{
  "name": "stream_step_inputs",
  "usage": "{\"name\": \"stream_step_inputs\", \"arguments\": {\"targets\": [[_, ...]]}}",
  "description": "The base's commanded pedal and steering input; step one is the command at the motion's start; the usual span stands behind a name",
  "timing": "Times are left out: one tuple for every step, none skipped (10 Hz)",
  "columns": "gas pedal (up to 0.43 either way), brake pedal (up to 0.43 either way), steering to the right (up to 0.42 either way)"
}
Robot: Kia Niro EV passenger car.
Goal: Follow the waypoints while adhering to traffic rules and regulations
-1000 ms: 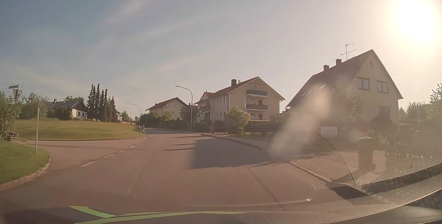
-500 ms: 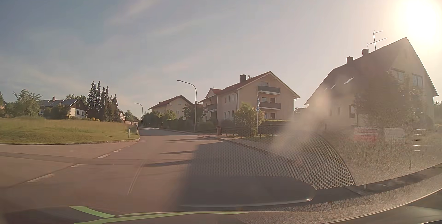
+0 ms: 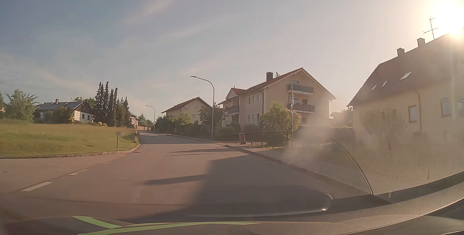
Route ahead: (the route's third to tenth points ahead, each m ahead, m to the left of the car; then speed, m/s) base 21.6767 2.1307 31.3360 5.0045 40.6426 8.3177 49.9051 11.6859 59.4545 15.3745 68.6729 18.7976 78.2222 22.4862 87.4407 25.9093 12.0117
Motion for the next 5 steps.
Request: {"name": "stream_step_inputs", "arguments": {"targets": [[0.157, 0.0, -0.037], [0.157, 0.0, -0.038], [0.157, 0.0, -0.04], [0.157, 0.0, -0.042], [0.157, 0.0, -0.046]]}}
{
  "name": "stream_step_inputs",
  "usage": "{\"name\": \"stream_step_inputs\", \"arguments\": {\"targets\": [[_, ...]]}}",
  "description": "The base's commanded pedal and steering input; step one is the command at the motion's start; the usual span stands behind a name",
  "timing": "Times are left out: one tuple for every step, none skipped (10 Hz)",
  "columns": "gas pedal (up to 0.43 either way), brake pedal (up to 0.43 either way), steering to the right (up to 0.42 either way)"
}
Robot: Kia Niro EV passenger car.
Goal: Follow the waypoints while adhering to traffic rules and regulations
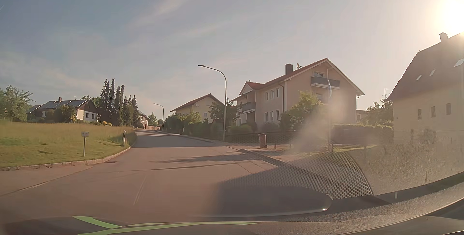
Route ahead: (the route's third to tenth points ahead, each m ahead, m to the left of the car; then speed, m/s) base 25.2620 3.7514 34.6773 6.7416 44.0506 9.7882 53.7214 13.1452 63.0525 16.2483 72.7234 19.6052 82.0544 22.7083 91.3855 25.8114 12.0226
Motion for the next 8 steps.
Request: {"name": "stream_step_inputs", "arguments": {"targets": [[0.157, 0.0, -0.047], [0.157, 0.0, -0.046], [0.157, 0.0, -0.046], [0.157, 0.0, -0.047], [0.157, 0.0, -0.046], [0.157, 0.0, -0.046], [0.157, 0.0, -0.047], [0.157, 0.0, -0.048]]}}
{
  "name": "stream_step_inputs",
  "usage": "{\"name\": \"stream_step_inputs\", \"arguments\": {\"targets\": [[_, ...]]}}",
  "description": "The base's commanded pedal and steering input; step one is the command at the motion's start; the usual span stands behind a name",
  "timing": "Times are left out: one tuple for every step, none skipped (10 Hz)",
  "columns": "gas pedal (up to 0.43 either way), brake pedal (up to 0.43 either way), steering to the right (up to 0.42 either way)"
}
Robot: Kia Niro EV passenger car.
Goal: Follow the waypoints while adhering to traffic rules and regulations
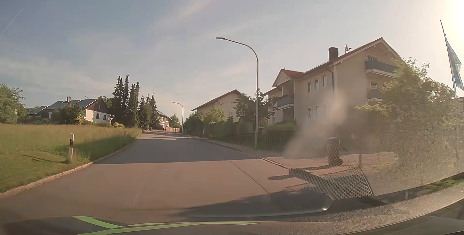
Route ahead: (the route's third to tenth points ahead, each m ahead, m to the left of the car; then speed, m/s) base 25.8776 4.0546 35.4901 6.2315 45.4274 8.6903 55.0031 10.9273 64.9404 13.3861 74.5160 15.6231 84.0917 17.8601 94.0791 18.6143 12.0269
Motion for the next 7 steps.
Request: {"name": "stream_step_inputs", "arguments": {"targets": [[0.157, 0.0, -0.049], [0.157, 0.0, -0.053], [0.169, 0.0, -0.056], [0.169, 0.0, -0.057], [0.177, 0.0, -0.058], [0.177, 0.0, -0.058], [0.177, 0.0, -0.058]]}}
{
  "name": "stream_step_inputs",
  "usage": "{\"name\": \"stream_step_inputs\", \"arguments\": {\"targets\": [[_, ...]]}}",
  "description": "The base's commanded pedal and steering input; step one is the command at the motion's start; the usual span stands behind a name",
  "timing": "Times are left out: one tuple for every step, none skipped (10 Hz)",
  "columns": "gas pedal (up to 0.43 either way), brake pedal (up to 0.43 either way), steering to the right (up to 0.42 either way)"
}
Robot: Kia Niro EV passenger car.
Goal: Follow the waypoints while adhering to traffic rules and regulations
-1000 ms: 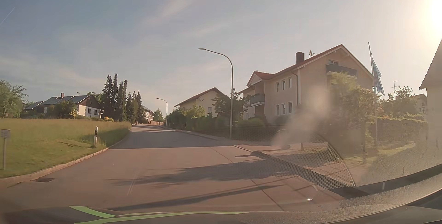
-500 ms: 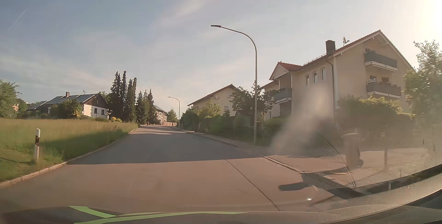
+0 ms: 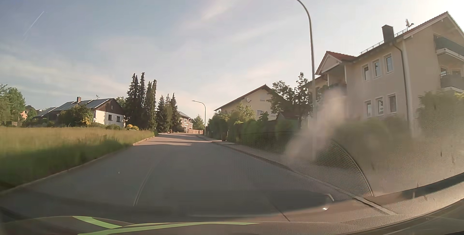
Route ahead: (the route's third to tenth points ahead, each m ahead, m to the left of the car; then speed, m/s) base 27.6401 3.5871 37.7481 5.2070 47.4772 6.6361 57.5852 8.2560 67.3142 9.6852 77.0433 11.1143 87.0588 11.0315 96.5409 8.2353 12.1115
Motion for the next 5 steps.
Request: {"name": "stream_step_inputs", "arguments": {"targets": [[0.177, 0.0, -0.057], [0.177, 0.0, -0.056], [0.177, 0.0, -0.055], [0.177, 0.0, -0.053], [0.177, 0.0, -0.05]]}}
